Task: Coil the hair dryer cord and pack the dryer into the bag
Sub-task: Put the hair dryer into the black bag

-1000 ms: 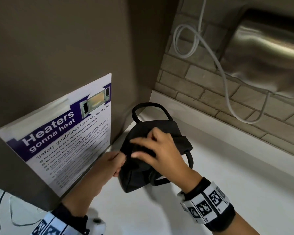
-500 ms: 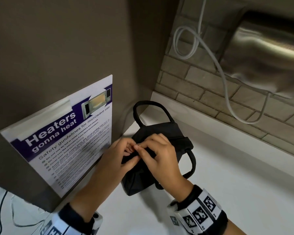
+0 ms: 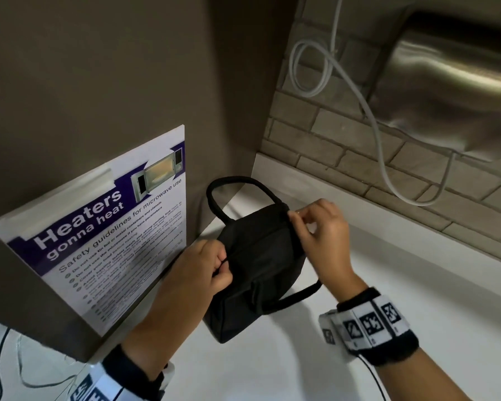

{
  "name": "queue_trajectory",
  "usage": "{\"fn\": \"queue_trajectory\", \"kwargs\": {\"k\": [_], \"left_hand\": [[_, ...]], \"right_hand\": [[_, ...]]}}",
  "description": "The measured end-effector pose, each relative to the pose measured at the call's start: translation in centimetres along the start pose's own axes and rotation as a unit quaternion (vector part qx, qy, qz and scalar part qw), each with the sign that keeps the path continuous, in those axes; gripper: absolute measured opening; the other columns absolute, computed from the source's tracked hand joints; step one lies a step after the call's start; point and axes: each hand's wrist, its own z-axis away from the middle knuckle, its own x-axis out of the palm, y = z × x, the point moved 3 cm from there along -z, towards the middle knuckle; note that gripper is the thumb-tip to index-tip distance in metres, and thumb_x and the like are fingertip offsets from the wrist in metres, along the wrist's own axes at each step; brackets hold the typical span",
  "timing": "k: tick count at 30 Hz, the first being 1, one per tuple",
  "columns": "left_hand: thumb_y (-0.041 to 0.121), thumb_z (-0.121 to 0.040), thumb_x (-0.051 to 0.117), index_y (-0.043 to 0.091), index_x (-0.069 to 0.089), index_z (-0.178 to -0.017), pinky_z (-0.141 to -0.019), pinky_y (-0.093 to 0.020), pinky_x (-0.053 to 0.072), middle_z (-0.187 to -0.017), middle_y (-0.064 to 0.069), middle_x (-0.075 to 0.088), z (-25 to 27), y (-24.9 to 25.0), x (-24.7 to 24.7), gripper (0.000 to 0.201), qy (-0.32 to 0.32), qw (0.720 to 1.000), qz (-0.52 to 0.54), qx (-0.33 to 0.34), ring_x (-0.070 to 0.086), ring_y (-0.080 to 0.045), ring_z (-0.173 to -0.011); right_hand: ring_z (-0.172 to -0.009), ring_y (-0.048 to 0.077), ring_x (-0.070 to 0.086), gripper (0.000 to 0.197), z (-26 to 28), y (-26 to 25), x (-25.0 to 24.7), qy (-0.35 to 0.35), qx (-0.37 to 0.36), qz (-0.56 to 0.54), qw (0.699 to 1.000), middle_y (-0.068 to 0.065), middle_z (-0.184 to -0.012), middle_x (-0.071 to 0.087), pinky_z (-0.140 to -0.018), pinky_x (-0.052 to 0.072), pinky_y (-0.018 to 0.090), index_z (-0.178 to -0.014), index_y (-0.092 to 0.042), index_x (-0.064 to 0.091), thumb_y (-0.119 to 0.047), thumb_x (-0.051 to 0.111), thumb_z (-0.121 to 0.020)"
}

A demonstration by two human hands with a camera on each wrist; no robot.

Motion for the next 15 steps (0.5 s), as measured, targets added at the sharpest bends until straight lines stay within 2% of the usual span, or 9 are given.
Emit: {"fn": "queue_trajectory", "kwargs": {"k": [3, 5, 7, 9, 12, 15], "left_hand": [[0.015, -0.079, 0.066, 0.022, 0.047, -0.073, -0.051, -0.017, 0.039, -0.067, 0.008, 0.043, 0.0, 0.0, -0.1, 0.021, -0.008, 1.0, -0.012, 0.008, 0.046, -0.008, -0.059], [0.015, -0.078, 0.066, 0.021, 0.048, -0.075, -0.051, -0.016, 0.038, -0.068, 0.009, 0.041, 0.1, -0.1, -0.1, 0.019, -0.012, 1.0, -0.021, 0.011, 0.046, -0.009, -0.06], [0.013, -0.076, 0.068, 0.021, 0.048, -0.074, -0.052, -0.016, 0.036, -0.067, 0.01, 0.039, 0.0, -0.1, -0.1, 0.021, -0.013, 0.999, -0.038, 0.015, 0.045, -0.009, -0.059], [0.014, -0.074, 0.069, 0.021, 0.048, -0.074, -0.051, -0.015, 0.034, -0.066, 0.01, 0.04, 0.0, 0.0, -0.1, 0.022, -0.014, 0.998, -0.06, 0.024, 0.045, -0.009, -0.057], [0.018, -0.071, 0.065, 0.02, 0.048, -0.074, -0.047, -0.017, 0.039, -0.064, 0.006, 0.042, 0.3, 0.0, -0.5, 0.017, -0.01, 0.996, -0.075, 0.036, 0.045, -0.01, -0.053], [0.019, -0.069, 0.065, 0.02, 0.047, -0.074, -0.045, -0.023, 0.044, -0.063, 0.005, 0.044, 0.7, -0.4, -0.9, 0.018, -0.002, 0.995, -0.092, 0.043, 0.046, -0.011, -0.052]], "right_hand": [[-0.069, 0.013, 0.054, 0.018, -1.1, 4.4, 0.9, -0.016, 0.102, -0.03, 0.994, -0.002, -0.073, 0.057, -0.064, 0.039, 0.021, -0.072, -0.013, 0.067, -0.025, 0.068, -0.085], [-0.069, 0.018, 0.059, 0.02, -1.1, 7.7, 2.3, -0.032, 0.199, -0.069, 0.977, 0.001, -0.073, 0.062, -0.064, 0.045, 0.026, -0.07, -0.012, 0.067, -0.026, 0.069, -0.084], [-0.071, 0.025, 0.064, 0.022, -0.2, 10.4, 4.1, -0.057, 0.307, -0.133, 0.94, 0.006, -0.072, 0.068, -0.068, 0.051, 0.037, -0.069, -0.011, 0.067, -0.027, 0.07, -0.083], [-0.068, 0.032, 0.063, 0.019, 1.2, 12.1, 5.8, -0.08, 0.387, -0.214, 0.893, 0.011, -0.068, 0.067, -0.068, 0.053, 0.04, -0.066, -0.01, 0.065, -0.018, 0.069, -0.083], [-0.057, 0.023, 0.051, 0.03, 3.3, 12.5, 7.1, -0.105, 0.438, -0.296, 0.842, 0.01, -0.055, 0.056, -0.058, 0.045, 0.033, -0.058, -0.004, 0.056, 0.018, 0.052, -0.079], [-0.043, 0.016, 0.041, 0.044, 4.8, 12.0, 7.9, -0.151, 0.437, -0.311, 0.831, -0.002, -0.041, 0.048, -0.048, 0.034, 0.026, -0.05, -0.009, 0.049, 0.024, 0.042, -0.077]]}}
